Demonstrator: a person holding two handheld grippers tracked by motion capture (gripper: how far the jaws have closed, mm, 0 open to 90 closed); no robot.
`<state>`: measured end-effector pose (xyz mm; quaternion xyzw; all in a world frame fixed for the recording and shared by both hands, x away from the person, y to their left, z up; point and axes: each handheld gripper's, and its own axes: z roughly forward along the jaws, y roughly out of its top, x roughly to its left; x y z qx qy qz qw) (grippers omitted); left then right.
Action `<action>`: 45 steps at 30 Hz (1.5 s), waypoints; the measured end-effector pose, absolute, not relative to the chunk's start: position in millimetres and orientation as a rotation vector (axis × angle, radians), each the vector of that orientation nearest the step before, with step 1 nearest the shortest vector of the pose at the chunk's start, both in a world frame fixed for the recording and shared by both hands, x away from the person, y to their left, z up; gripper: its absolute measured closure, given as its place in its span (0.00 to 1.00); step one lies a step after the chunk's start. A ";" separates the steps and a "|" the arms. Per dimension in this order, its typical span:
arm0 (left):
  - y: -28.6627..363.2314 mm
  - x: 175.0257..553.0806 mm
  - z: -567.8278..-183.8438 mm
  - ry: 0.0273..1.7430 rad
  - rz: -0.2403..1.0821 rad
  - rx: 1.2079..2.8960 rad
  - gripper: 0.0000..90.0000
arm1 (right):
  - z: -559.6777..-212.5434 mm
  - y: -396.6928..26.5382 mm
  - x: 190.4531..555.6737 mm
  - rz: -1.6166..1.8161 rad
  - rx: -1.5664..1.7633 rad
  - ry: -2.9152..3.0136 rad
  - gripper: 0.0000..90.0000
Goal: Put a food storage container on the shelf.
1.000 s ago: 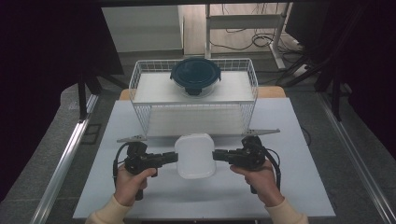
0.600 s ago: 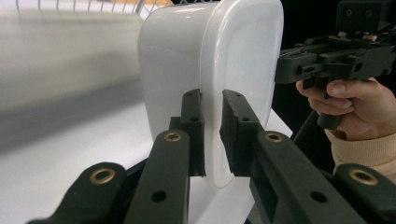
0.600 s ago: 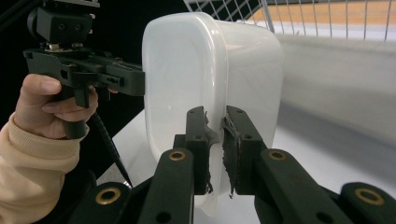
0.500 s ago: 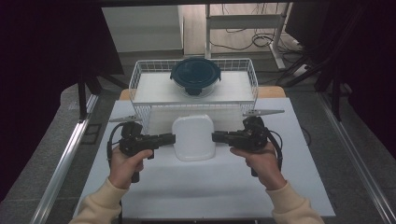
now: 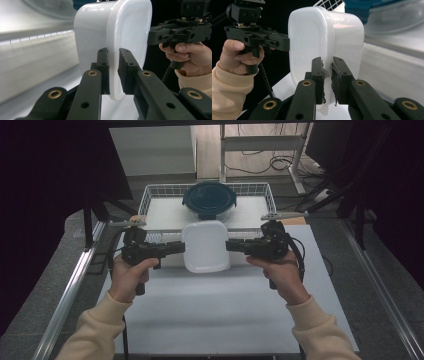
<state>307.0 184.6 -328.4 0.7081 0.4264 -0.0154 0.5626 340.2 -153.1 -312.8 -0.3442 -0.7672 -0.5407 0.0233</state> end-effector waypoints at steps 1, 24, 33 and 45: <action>185.0 308.5 -325.7 1.002 -0.036 1.666 0.89 | -310.1 -152.9 341.8 -1.677 -1.064 -2.374 0.89; 191.0 345.3 -253.4 0.961 0.010 1.665 0.89 | -238.8 -147.6 374.5 -1.738 -1.045 -2.395 0.89; 197.1 368.3 -235.9 0.963 -0.020 1.672 0.89 | -222.9 -143.5 395.9 -1.733 -1.059 -2.360 0.89; 196.5 399.2 -220.9 0.986 -0.039 1.677 0.89 | -206.8 -141.9 422.4 -1.702 -1.118 -2.335 0.89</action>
